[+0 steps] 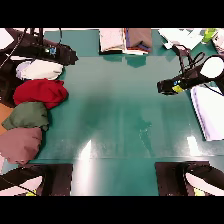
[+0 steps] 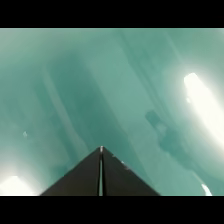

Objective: Fold the shirts.

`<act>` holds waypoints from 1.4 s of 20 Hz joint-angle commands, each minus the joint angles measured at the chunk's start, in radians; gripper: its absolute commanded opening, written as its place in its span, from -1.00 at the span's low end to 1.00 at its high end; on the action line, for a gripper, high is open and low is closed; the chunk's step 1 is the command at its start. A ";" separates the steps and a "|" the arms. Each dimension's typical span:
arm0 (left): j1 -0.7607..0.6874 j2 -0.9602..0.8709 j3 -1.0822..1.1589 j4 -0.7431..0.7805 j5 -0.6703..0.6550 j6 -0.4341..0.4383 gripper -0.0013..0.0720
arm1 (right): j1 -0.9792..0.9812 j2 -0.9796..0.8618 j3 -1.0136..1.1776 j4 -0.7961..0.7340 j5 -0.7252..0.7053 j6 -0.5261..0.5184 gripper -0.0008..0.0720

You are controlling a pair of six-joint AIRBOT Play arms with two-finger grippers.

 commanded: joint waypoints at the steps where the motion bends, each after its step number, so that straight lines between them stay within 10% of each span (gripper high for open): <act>1: 0.014 -0.010 0.000 0.138 0.113 -0.005 -0.15 | 0.001 0.000 -0.001 0.000 0.001 0.001 -0.93; 2: 0.032 -0.025 0.000 0.199 0.130 -0.068 0.65 | 0.001 0.000 -0.001 0.000 0.000 0.001 -0.93; 3: 0.063 -0.047 0.000 0.246 0.134 -0.111 0.74 | 0.001 0.000 -0.001 0.000 0.000 0.001 -0.93; 19: 0.369 -0.592 0.000 0.310 0.532 -0.115 0.74 | 0.001 0.000 -0.001 0.000 0.000 0.002 -0.93; 25: 0.369 -0.616 0.000 0.359 0.591 -0.115 0.73 | 0.001 0.000 -0.001 0.000 0.000 0.002 -0.93; 28: 0.369 -0.616 0.000 0.359 0.573 -0.115 -0.16 | 0.001 0.000 -0.001 0.001 0.001 0.002 -0.93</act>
